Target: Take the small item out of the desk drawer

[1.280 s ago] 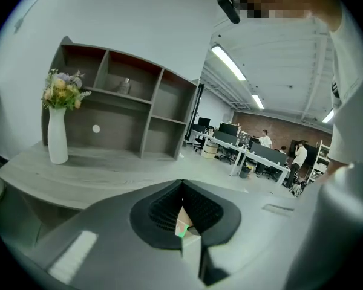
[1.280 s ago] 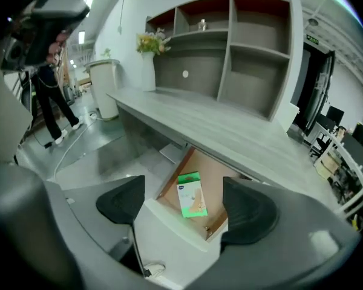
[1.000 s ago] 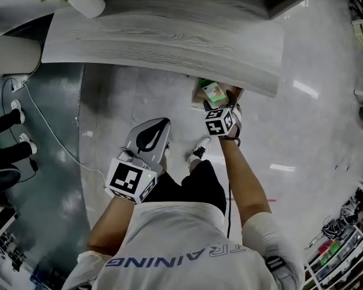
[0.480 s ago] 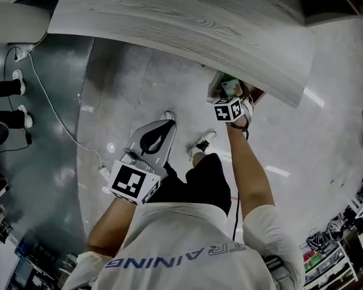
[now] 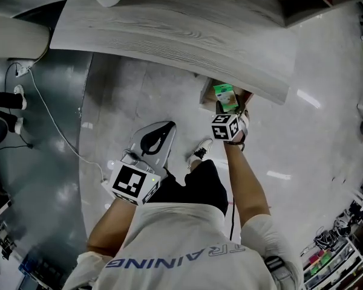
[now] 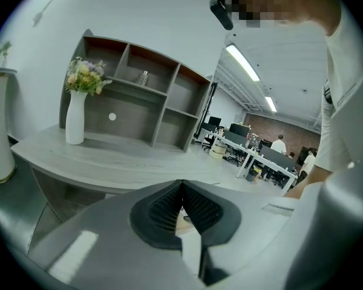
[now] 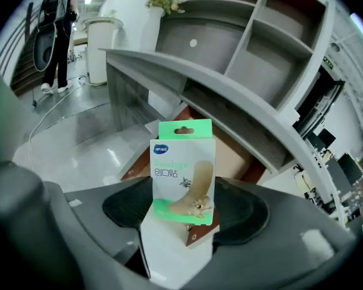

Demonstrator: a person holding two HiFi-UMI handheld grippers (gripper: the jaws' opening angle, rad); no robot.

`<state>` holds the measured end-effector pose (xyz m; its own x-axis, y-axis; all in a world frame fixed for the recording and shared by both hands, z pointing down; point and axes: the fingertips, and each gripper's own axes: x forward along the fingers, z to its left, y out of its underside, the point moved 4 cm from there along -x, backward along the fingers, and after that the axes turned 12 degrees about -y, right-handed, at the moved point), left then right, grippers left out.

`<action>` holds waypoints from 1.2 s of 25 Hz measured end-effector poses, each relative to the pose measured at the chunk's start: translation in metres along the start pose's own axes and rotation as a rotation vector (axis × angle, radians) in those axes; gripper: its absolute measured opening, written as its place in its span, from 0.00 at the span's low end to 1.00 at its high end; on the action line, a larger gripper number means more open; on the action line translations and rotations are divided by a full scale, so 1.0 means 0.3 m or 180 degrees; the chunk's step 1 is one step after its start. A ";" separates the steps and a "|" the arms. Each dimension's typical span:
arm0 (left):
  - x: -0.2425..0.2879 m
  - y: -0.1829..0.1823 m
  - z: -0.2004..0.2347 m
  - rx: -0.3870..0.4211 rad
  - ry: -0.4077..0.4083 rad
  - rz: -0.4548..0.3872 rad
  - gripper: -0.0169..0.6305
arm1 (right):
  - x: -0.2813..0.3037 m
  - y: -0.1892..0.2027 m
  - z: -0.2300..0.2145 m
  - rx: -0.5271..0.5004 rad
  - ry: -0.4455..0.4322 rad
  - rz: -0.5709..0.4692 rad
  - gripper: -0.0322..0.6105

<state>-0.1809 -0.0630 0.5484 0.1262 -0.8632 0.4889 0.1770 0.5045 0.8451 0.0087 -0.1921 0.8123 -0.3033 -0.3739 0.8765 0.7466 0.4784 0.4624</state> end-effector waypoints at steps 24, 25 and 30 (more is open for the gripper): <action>-0.113 -0.602 -0.334 0.0584 0.0888 -0.1034 0.03 | -1.361 -0.357 -0.229 0.0840 0.0525 -0.2280 0.56; -0.121 -0.619 -0.360 0.0600 0.0940 -0.1068 0.03 | -1.407 -0.358 -0.232 0.0841 0.0520 -0.2332 0.56; -0.165 -0.680 -0.482 0.0734 0.1199 -0.1229 0.03 | -1.592 -0.364 -0.236 0.0821 0.0546 -0.2583 0.56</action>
<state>-0.0820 -0.1204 0.3205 0.4405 -0.8957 0.0613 0.0674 0.1010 0.9926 0.1140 -0.1220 0.3337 -0.5749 -0.7823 0.2398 0.1743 0.1693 0.9700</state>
